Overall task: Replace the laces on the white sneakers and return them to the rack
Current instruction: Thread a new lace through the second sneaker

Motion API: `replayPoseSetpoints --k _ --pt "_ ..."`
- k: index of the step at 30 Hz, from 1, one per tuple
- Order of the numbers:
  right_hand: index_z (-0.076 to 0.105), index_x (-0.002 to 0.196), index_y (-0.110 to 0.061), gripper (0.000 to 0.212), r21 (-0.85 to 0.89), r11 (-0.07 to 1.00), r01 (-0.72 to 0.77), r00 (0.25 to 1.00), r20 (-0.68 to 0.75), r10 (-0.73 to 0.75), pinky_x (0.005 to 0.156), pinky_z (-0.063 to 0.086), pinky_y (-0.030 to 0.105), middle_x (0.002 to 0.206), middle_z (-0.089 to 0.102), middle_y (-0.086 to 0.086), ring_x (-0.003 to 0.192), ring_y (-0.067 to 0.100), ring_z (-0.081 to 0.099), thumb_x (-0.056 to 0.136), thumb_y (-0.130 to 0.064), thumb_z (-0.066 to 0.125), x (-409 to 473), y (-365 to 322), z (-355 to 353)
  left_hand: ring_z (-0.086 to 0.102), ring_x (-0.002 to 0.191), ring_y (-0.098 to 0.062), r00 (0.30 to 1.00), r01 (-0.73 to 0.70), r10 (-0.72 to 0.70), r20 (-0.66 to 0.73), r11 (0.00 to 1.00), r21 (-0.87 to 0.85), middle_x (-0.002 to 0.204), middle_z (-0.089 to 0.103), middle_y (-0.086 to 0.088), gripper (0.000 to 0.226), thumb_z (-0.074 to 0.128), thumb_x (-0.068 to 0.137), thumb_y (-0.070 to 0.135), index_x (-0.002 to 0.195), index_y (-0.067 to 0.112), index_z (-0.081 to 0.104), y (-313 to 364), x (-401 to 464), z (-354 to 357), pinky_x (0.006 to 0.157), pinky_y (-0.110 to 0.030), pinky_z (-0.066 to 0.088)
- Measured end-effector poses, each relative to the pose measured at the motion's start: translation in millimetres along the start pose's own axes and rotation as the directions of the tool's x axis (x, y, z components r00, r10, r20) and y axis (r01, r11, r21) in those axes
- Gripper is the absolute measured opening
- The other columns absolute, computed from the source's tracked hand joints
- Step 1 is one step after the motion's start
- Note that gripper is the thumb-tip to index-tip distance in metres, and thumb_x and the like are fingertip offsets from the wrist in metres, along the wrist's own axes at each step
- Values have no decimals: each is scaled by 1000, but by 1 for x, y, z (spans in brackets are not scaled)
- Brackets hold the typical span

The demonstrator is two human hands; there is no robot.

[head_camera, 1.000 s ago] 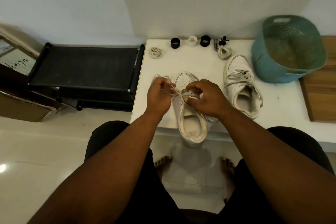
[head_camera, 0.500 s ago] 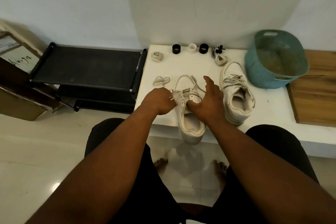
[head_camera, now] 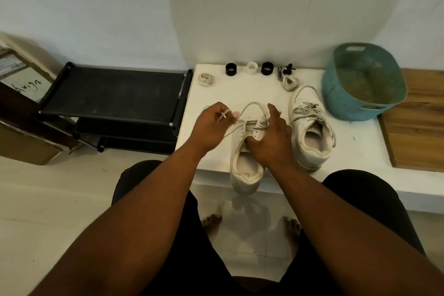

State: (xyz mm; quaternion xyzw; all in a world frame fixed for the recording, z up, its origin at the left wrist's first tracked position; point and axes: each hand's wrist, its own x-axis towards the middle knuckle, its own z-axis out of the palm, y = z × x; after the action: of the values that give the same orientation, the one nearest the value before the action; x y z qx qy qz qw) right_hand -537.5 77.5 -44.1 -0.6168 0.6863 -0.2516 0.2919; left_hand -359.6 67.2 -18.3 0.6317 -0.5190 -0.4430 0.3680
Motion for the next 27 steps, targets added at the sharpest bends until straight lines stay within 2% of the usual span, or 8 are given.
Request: replayPoseSetpoints --k 3,6,8,10,12,15,21,27 --pt "14 156 -34 108 2 1000 8 1000 -4 -8 105 41 53 144 46 9 135 35 38 68 -47 75 0 0 -2 60 86 -16 996 11 -59 72 847 531 92 67 2 28 65 95 47 94 20 62 -8 5 10 73 -30 45" --pt "13 157 -33 111 -6 1000 18 1000 -21 -18 104 41 51 144 45 9 135 34 37 69 -48 78 0 1 -4 61 84 -22 981 76 -175 84 743 664 81 64 0 37 56 99 49 78 20 61 -3 7 13 73 -33 45" --pt "13 158 -33 111 -6 1000 18 1000 -18 -18 104 41 50 144 45 9 136 34 37 69 -45 79 0 2 -5 59 75 -20 993 77 -112 41 864 498 73 62 0 41 59 101 43 70 16 63 3 8 11 71 -32 43" --pt "12 158 -33 112 4 1000 18 1000 -16 -18 104 40 48 144 44 8 136 34 36 70 -42 80 0 3 -7 56 72 -15 992 103 -100 -76 994 44 78 64 -2 36 59 103 34 77 10 69 9 6 6 74 -34 45" --pt "11 159 -33 113 15 1000 13 1000 -15 -13 104 39 47 145 44 8 137 33 35 70 -42 81 1 3 -7 56 76 -14 978 71 -145 -147 905 -419 86 69 -1 32 54 106 27 81 16 71 13 5 -1 79 -34 48" --pt "10 159 -34 114 12 1000 11 1000 -6 -11 103 40 46 143 45 8 135 33 36 69 -42 80 2 2 -4 66 90 -20 976 8 -174 -130 624 -781 103 76 -7 28 42 110 24 96 15 65 17 7 -13 88 -36 53" --pt "10 160 -31 114 15 1000 5 1000 9 -5 109 34 44 144 44 9 136 33 34 70 -39 81 3 2 -3 46 61 -16 988 -61 -115 -101 304 -951 64 48 3 39 38 108 37 77 19 52 40 6 -40 69 -31 46" --pt "11 159 -34 111 10 1000 -6 999 35 6 109 36 46 144 45 9 136 34 36 72 -39 80 3 4 -3 44 61 -17 978 -195 0 -209 364 -911 63 48 1 35 40 108 30 77 16 50 52 -2 -60 66 -31 43"
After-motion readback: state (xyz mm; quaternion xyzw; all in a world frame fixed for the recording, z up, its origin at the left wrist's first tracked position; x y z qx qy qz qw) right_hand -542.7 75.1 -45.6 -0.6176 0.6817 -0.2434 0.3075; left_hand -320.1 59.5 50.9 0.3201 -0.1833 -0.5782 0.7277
